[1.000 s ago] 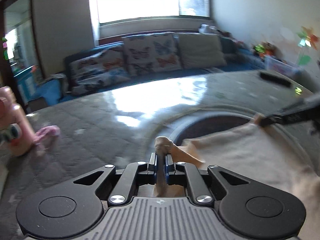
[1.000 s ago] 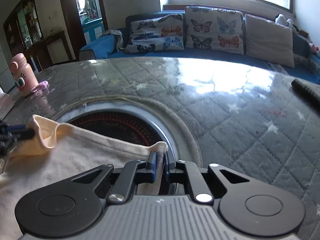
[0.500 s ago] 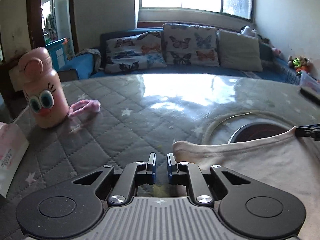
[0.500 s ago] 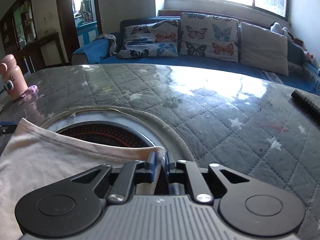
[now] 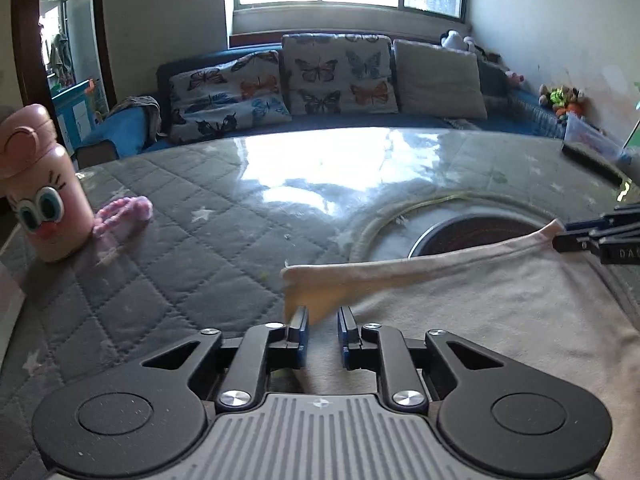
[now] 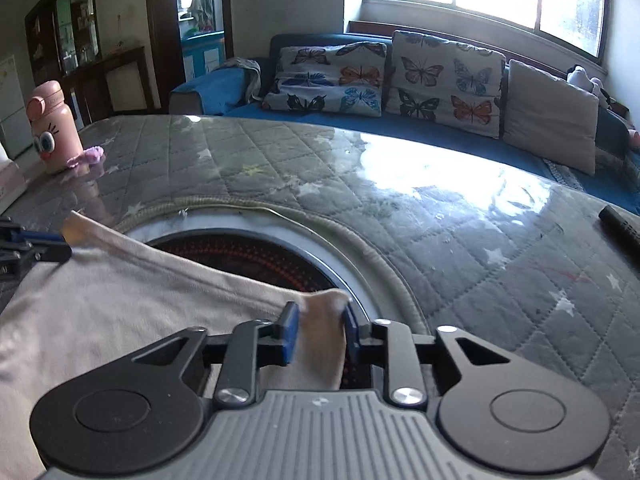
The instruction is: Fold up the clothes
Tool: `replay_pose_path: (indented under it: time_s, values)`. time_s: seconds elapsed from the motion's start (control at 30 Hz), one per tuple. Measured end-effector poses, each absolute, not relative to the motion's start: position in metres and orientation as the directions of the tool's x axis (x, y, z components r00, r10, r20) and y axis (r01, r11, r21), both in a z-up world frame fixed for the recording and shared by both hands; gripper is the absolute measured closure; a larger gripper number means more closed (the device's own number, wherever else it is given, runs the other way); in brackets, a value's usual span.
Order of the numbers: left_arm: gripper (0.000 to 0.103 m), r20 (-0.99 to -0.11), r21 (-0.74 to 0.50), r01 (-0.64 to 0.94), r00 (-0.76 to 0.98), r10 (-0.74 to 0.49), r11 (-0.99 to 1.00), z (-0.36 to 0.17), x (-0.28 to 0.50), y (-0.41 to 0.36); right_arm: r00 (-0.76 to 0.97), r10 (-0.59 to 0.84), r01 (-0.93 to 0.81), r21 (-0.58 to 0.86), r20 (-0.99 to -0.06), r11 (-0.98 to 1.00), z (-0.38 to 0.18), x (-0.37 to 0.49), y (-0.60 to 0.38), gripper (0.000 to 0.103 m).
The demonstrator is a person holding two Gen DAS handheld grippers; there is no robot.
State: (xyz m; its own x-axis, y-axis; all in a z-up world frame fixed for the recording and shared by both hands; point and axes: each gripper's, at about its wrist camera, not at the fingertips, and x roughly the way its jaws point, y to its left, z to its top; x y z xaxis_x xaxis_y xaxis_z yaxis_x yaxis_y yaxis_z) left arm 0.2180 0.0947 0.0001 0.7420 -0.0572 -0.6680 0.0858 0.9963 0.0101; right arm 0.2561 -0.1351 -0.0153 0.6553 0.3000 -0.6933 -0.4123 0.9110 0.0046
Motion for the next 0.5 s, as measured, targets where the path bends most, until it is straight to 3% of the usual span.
replay_pose_path:
  time_s: [0.13, 0.27, 0.33, 0.4, 0.5]
  values:
    - [0.058, -0.636, 0.013, 0.064, 0.771, -0.041, 0.998, 0.018, 0.198, 0.108, 0.656, 0.311, -0.426, 0.003, -0.688, 0.905, -0.009, 0.243, -0.136, 0.065]
    - [0.039, -0.619, 0.036, 0.043, 0.785, -0.011, 0.998, 0.028, 0.168, 0.115, 0.643, 0.339, -0.462, 0.005, -0.687, 0.887, -0.003, 0.222, -0.131, 0.045]
    - [0.021, -0.614, 0.061, 0.035, 0.789, 0.01, 0.998, 0.029, 0.15, 0.117, 0.625, 0.359, -0.492, 0.007, -0.693, 0.871, -0.003, 0.209, -0.123, 0.04]
    - [0.016, -0.602, 0.092, 0.031, 0.798, 0.031, 0.995, 0.03, 0.13, 0.117, 0.603, 0.383, -0.529, 0.008, -0.699, 0.849, -0.005, 0.193, -0.112, 0.03]
    - [0.01, -0.59, 0.129, 0.045, 0.806, 0.04, 0.991, 0.029, 0.097, 0.117, 0.577, 0.415, -0.583, 0.001, -0.703, 0.813, -0.006, 0.171, -0.092, 0.025]
